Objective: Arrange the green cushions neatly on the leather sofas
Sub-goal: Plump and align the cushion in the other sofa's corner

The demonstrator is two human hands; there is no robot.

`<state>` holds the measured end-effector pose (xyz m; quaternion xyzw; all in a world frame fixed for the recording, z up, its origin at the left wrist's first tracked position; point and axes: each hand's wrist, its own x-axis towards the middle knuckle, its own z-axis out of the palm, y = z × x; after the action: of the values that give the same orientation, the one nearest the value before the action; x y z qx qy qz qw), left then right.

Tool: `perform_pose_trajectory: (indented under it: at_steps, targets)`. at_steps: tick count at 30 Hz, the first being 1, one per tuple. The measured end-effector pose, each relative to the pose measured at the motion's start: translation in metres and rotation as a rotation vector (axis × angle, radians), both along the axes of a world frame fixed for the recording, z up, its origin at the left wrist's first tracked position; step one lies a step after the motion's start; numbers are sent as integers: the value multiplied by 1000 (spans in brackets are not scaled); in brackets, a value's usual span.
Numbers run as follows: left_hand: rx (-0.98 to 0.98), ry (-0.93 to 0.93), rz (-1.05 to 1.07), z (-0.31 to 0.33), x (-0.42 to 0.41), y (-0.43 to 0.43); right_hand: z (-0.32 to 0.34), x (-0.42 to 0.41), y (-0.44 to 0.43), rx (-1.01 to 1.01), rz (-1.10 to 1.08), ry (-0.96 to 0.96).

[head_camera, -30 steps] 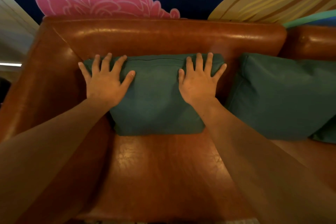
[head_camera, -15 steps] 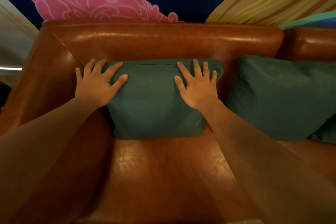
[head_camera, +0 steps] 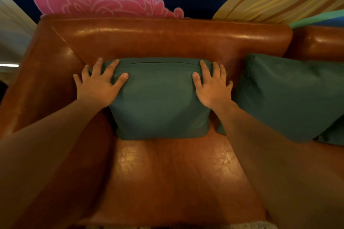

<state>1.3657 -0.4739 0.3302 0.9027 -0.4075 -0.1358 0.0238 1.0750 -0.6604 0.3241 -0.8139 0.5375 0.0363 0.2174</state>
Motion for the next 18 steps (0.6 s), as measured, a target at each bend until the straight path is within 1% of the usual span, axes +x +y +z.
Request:
perform_pose_trajectory:
  at_steps: [3,5,7,8,9,10,12,15,18]
  targets:
    - [-8,-74,11,8,-3,0,9,-1,-7,42,30,60]
    - [-134,-174,-32,16,-8,6,16,-2,-7,6,52,94]
    - [-296,-263,-206,18,-14,12,24,-2,-4,-113,76,99]
    - [-342,-278,-305,19,-18,13,28,-2,0,-193,98,84]
    - [-344,-264,-378,19,-22,13,32,0,5,-256,132,53]
    - [-306,-236,-421,17,-27,13,33,2,11,-284,175,16]
    - [-184,-191,-427,12,-35,9,28,6,22,-241,243,-20]
    - [-94,-162,-398,2,-44,4,9,4,28,-129,223,13]
    - [-11,-151,-393,5,-47,-3,8,5,23,-83,237,95]
